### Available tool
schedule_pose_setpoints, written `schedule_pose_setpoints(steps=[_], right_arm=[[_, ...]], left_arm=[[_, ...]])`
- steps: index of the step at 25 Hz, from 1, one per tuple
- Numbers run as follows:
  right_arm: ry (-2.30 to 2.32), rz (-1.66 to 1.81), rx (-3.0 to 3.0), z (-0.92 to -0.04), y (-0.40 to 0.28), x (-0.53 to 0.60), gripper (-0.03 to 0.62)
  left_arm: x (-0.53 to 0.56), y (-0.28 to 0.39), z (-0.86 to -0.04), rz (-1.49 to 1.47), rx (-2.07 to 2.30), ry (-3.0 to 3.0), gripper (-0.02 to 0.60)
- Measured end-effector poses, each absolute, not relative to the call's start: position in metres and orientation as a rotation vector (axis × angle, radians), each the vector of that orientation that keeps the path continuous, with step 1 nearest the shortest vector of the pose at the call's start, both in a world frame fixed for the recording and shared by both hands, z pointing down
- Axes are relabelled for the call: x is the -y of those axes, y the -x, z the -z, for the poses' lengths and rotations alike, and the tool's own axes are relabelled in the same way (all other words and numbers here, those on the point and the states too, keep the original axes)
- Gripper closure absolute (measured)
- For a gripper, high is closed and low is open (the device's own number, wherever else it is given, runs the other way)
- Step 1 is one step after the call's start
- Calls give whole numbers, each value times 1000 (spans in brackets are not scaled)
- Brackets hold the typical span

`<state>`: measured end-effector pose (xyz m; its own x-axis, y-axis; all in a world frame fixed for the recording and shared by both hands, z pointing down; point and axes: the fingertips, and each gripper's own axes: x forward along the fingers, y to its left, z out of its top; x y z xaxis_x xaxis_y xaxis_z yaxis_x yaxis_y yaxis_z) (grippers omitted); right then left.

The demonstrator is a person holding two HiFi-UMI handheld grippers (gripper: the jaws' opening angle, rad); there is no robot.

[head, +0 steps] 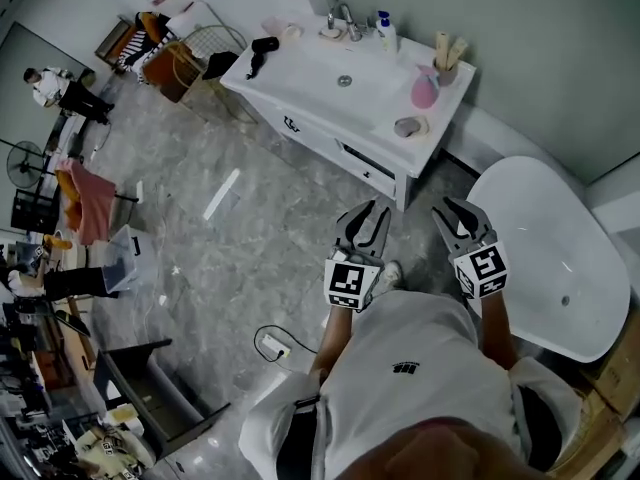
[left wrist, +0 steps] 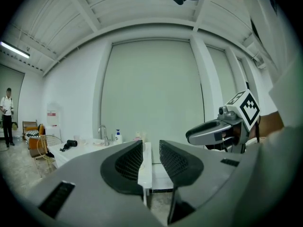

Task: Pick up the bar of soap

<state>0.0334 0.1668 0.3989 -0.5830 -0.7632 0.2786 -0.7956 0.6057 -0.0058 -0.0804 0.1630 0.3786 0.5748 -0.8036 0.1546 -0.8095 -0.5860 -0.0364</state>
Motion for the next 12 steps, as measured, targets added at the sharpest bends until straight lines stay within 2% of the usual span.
schedule_pose_setpoints(steps=[12], right_arm=[[-1369,-194,2510,-405,-17,-125,470]], left_arm=[[-110,99,-386,-216,1305,-2804,456]])
